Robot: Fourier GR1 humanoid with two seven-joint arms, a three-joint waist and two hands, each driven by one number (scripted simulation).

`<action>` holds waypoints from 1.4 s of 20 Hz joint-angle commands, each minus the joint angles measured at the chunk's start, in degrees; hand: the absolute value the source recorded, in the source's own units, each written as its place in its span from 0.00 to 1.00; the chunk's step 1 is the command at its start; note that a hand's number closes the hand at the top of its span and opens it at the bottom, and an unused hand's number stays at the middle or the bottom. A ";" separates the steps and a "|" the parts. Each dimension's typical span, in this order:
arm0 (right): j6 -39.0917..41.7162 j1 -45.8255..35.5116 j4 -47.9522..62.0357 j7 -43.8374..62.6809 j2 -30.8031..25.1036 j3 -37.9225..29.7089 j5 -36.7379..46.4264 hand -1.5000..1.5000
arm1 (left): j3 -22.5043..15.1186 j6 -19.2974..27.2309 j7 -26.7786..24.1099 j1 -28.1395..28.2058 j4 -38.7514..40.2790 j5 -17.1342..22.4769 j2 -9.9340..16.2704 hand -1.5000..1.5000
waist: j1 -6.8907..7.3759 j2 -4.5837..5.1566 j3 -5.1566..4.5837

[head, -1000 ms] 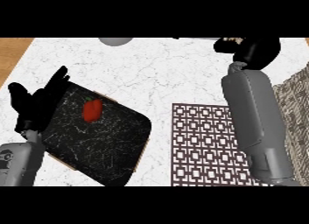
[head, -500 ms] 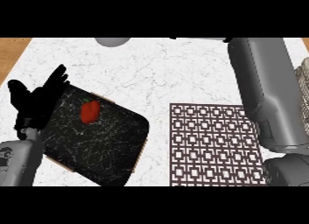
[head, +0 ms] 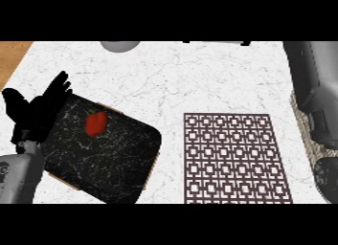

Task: Pick the cupcake from the placemat and place it in the basket

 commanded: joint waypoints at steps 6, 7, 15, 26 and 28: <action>2.64 0.29 1.50 12.32 -5.65 -4.80 6.24 1.00 | 1.38 -0.01 -1.81 1.73 1.20 0.20 0.43 0.50 | -1.93 -0.56 0.08; 4.08 0.16 0.97 13.82 -3.44 -4.30 7.47 1.00 | 1.55 1.15 1.67 -0.34 -0.18 -0.01 0.97 0.50 | -2.23 -0.90 0.11; -1.03 9.62 -1.11 8.68 -4.18 -8.57 6.92 1.00 | 0.49 1.74 -0.17 3.96 -1.58 -0.77 -1.02 0.50 | -2.99 -1.06 0.16; -9.01 20.44 -13.58 9.27 -2.93 -13.30 9.15 1.00 | 2.52 0.00 -0.11 3.71 -1.62 0.93 0.81 0.50 | -3.83 -1.27 0.11; -8.81 18.99 -15.63 8.53 -1.22 -15.41 7.07 0.00 | 2.73 0.65 0.21 2.59 -0.38 0.20 1.23 0.50 | -3.70 -1.24 0.13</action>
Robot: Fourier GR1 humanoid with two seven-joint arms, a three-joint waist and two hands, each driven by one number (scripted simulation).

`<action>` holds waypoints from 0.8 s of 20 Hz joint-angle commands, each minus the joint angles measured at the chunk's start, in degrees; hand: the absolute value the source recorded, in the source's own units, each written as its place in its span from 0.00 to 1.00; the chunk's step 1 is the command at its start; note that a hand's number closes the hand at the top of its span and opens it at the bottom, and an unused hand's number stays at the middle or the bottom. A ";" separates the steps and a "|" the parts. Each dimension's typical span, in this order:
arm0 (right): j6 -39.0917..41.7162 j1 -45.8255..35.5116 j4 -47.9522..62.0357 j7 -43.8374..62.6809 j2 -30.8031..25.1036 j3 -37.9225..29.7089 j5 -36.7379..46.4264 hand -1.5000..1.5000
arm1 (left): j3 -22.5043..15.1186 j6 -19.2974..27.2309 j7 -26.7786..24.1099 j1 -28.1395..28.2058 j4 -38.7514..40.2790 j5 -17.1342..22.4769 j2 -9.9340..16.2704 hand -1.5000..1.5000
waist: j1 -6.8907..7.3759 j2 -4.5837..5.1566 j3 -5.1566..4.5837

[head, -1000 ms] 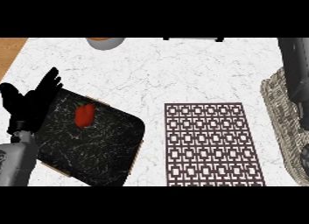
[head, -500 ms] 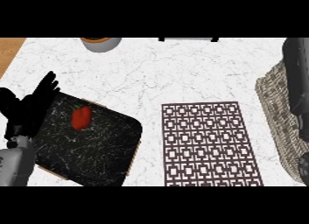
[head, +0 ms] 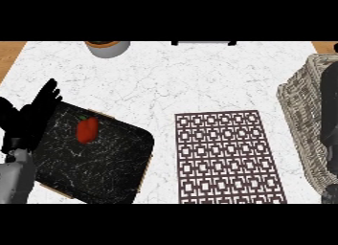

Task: Pick the cupcake from the placemat and place it in the basket

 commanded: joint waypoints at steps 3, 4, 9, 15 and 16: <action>-3.83 4.06 -4.27 8.97 1.00 -4.06 -0.13 0.00 | -0.94 0.63 0.04 0.98 -0.54 -0.68 -1.28 0.50 | 0.13 -0.04 0.00; -5.79 6.35 -5.15 8.34 3.22 -3.75 -0.46 0.00 | 0.98 -0.85 2.29 -0.35 -1.73 1.43 0.94 0.50 | 0.19 -0.13 0.01; -6.85 7.03 -8.11 -0.55 1.15 -3.32 -7.85 0.00 | -1.43 0.92 0.73 2.33 -2.99 -0.84 -2.02 0.50 | -0.04 -0.29 0.00; -15.78 6.45 -15.96 2.68 2.65 -6.01 -5.39 0.00 | -0.42 1.56 2.78 -2.22 -0.26 -0.53 -1.32 0.50 | -0.47 -0.19 0.00; -17.35 8.65 -20.05 2.47 4.18 -6.50 -5.10 0.00 | 0.72 -0.42 1.09 0.05 -0.20 0.27 0.41 0.50 | -0.71 -0.48 -0.04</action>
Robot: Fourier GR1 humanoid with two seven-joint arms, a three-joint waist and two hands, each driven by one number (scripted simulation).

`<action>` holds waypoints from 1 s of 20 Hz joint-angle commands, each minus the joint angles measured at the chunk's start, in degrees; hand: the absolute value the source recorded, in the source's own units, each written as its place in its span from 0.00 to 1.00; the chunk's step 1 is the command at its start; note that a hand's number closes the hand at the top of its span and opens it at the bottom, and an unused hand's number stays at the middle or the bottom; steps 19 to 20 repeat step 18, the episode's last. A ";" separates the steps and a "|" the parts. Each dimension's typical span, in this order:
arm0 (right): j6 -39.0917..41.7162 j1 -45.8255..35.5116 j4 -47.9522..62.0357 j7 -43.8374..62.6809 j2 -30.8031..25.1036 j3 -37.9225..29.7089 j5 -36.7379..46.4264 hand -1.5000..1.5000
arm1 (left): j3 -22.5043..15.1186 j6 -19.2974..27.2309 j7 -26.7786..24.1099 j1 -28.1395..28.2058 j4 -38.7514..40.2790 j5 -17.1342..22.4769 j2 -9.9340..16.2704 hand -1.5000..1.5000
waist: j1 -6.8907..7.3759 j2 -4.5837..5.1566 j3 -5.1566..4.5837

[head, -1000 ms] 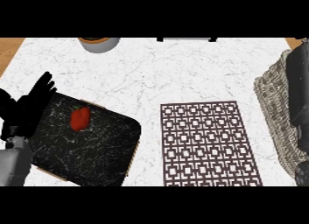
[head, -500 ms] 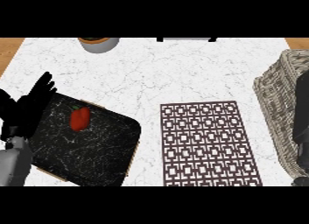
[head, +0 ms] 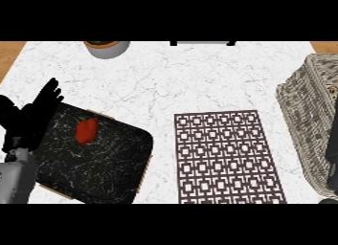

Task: Pick the cupcake from the placemat and place it in the basket

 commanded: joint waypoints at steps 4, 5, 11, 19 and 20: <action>-7.93 1.37 -19.55 6.38 6.20 -2.74 -0.31 0.00 | -0.11 0.32 0.40 1.69 -1.06 -0.26 -0.23 0.50 | -1.13 -0.92 -0.07; -8.31 3.35 -23.25 5.78 8.87 -2.96 -1.10 0.00 | -0.33 0.86 -0.56 1.96 -0.02 -1.28 -0.33 0.50 | -1.70 -0.89 -0.08; 2.98 15.74 -42.53 4.61 12.00 6.02 -11.54 0.00 | 0.22 -0.67 0.03 4.18 -1.67 0.45 -0.20 0.50 | -1.34 -1.50 -0.04; 12.92 33.42 -58.67 11.34 12.11 18.36 -19.96 0.00 | 0.49 0.42 -1.84 2.79 0.11 -0.57 -0.37 0.50 | -1.87 -1.12 -0.08; 12.92 33.42 -58.67 11.34 12.11 18.36 -19.96 0.00 | 0.49 0.42 -1.84 2.79 0.11 -0.57 -0.37 0.50 | -1.87 -1.12 -0.08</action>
